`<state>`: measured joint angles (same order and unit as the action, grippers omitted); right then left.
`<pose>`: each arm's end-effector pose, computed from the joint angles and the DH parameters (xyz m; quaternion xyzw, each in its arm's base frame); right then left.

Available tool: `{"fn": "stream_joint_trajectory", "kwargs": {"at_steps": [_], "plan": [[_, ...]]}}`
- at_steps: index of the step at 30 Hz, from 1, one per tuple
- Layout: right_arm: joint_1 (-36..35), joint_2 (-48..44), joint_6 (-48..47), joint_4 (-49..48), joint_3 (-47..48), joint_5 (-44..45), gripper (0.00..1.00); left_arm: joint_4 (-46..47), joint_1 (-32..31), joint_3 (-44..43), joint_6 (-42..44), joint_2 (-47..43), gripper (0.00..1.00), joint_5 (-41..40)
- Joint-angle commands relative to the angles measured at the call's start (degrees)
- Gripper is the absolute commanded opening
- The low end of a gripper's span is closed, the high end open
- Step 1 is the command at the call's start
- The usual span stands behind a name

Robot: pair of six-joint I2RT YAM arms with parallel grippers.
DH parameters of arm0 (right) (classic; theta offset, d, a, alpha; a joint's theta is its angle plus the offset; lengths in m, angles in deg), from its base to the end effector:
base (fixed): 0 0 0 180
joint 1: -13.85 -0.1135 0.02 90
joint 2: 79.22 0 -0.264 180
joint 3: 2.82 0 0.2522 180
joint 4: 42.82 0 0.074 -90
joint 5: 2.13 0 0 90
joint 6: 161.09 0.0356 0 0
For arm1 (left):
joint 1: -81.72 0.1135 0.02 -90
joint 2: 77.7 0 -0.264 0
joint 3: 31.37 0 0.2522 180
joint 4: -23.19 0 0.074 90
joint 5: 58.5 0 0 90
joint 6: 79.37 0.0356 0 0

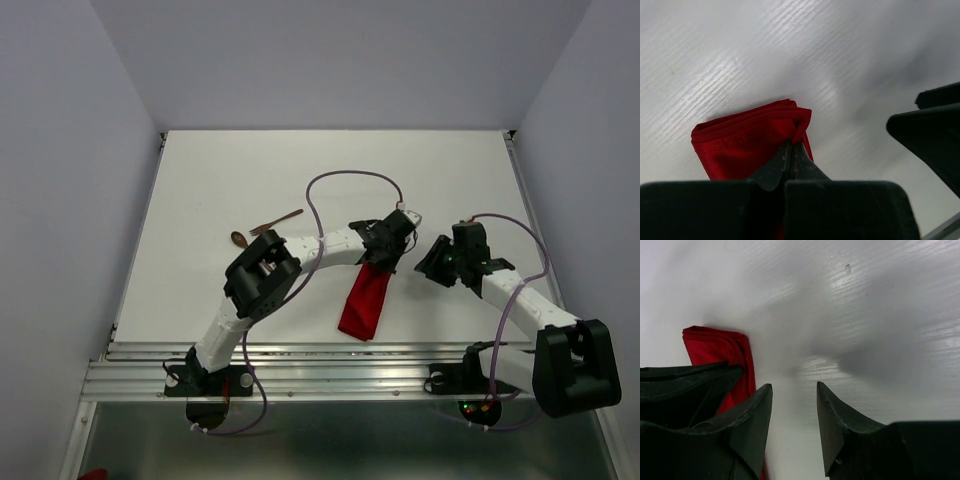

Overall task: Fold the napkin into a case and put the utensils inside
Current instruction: Stuff the top corner of the smaller-rectangle-folded napkin into the folded napkin.

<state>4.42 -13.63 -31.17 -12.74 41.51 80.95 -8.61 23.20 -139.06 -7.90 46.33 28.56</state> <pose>0.2106 0.0393 0.1771 0.2284 0.9140 0.1897 0.2765 0.2537 -0.4108 0.1797 0.3107 0.8806 -0.2037 0.2943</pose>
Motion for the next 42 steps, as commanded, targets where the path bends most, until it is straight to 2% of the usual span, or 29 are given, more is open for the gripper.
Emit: {"fn": "stream_joint_trajectory", "kwargs": {"at_steps": [1, 6, 14, 19, 24, 30, 42], "plan": [[0.3, 0.8, -2.5, -4.5, 0.1, -4.9, 0.46, 4.4, 1.4, 1.9, 5.7, -5.3, 0.0, 9.6], [0.3, 1.1, -5.0, -4.0, 1.7, -6.4, 0.43, 7.8, 3.5, 5.0, 5.9, -8.4, 0.0, 17.5], [0.3, 1.7, -6.3, -3.2, 3.8, -9.6, 0.39, 12.9, 6.1, 10.9, 4.1, -12.8, 0.0, 22.9], [-2.3, 1.6, -8.0, -2.6, 4.9, -9.4, 0.38, 14.4, 8.0, 12.9, 4.8, -14.8, 0.0, 27.4], [-9.9, 4.5, -9.5, 0.0, 8.9, -2.7, 0.38, 14.4, 8.8, 13.2, 4.5, -15.2, 0.0, 29.0], [-16.0, 8.8, -9.2, -0.5, 10.2, 0.4, 0.39, 14.8, 8.8, 13.4, 4.1, -15.7, 0.0, 30.2], [-18.2, 14.7, -9.9, -0.4, 13.1, 8.5, 0.38, 14.6, 9.8, 13.9, 4.5, -16.1, 0.0, 31.5]]}}
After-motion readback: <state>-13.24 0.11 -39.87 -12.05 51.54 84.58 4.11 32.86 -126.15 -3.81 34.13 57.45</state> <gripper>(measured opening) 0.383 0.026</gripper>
